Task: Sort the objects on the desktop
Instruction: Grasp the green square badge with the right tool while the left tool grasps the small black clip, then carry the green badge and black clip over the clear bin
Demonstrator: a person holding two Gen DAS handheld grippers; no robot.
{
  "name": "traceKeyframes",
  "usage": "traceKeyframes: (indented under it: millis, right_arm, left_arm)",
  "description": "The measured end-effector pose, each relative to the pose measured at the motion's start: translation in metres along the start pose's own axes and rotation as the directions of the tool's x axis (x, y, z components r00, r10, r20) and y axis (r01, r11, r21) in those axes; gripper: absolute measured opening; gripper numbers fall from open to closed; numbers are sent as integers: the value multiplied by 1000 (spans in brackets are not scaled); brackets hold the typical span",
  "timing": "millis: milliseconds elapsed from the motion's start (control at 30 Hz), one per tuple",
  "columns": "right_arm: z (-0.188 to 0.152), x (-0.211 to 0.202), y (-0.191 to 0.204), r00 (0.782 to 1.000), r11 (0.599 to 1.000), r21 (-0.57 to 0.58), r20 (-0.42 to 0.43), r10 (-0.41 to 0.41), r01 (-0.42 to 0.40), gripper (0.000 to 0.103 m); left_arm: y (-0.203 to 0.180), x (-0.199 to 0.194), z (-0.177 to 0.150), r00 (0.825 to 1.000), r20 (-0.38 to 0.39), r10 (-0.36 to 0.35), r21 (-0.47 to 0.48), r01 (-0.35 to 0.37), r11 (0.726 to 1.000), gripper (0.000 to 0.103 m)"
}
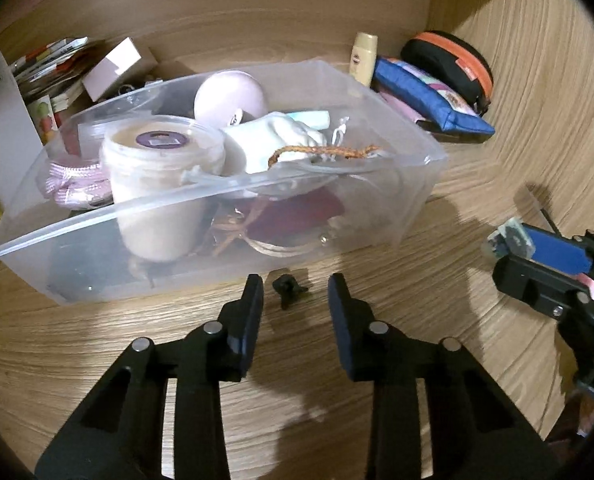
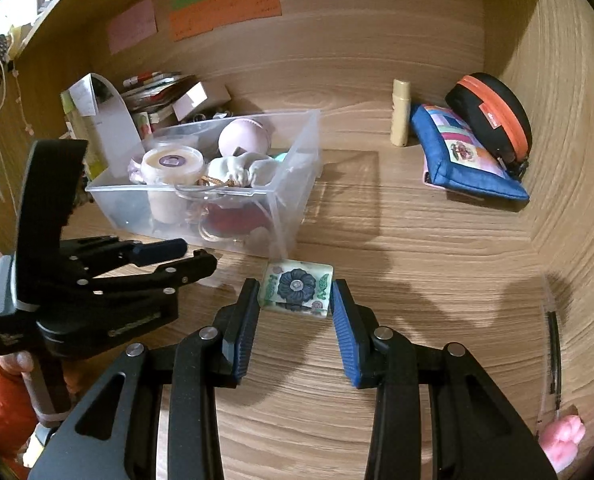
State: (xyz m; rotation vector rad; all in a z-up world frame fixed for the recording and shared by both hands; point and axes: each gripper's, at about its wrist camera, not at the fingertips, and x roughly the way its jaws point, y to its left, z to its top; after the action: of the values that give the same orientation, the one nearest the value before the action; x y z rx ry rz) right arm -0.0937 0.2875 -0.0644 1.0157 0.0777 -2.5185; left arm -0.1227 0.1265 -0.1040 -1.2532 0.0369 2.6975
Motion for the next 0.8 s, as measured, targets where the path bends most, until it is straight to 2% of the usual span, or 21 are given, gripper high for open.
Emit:
traceKeyframes:
  millis: [200,433,567,800]
  right_arm:
    - [-1,-1,0,1000,1000,-2,12,20,-20,33]
    - [2,-1,1,999,999,2,20,37,-37,33]
    - [5,-1,3,999,999,-4,24,37,-37,33]
    - [18,-4,12,998,999,-10,45,47,-46,33]
  left_arm:
    - [2,6,2,1000,-25,-16,-18,15,1000,15]
    - [3,2,1,1000,-14,-8,-6,8,1000,15]
    - [7,-13,-3,999,35,22,8,-22,1000,15]
    - [28,-47,-3,994,110,17,-37,-13,999,15]
